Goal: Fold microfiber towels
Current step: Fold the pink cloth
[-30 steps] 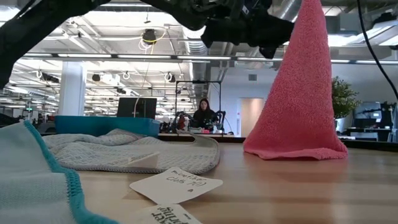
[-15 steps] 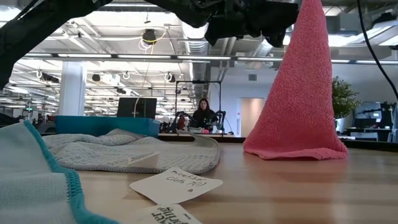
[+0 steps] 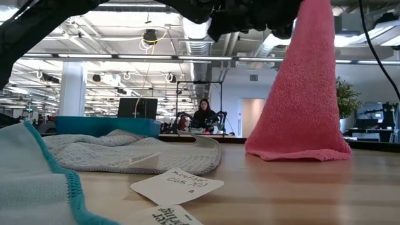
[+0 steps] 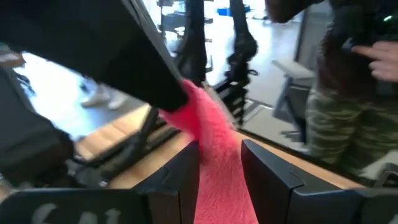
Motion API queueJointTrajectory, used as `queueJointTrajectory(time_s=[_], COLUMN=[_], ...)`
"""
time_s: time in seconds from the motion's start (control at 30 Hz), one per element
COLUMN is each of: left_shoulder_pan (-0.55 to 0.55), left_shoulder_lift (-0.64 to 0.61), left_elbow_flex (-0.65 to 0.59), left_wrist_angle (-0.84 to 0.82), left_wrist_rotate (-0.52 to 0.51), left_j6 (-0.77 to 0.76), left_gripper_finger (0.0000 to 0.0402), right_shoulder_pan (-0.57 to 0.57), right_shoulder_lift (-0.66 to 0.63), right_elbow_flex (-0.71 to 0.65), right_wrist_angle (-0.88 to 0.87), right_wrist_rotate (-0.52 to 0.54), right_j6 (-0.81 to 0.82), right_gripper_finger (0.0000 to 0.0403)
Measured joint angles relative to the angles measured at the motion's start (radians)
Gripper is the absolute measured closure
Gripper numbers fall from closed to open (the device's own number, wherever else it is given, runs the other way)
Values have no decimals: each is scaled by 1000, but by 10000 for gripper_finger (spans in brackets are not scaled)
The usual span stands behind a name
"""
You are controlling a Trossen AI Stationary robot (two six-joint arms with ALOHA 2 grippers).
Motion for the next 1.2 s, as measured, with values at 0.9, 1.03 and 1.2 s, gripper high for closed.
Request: queueJointTrajectory(time_s=[0.9, 1.03, 1.2], left_shoulder_pan=[-33, -35, -34], left_shoulder_lift=[10, 61, 95], left_elbow_flex=[-6, -6, -3], left_wrist_angle=[-321, -313, -277], left_wrist_rotate=[-220, -191, -236], left_j6=[187, 180, 161], left_gripper_finger=[290, 290, 290], right_shoulder_pan=[-1, -5, -23], right_shoulder_lift=[0, 0, 2], right_elbow_flex=[0, 0, -3], right_wrist_angle=[-8, -10, -21], right_wrist_rotate=[9, 9, 8], right_j6=[7, 9, 9], right_gripper_finger=[397, 397, 397])
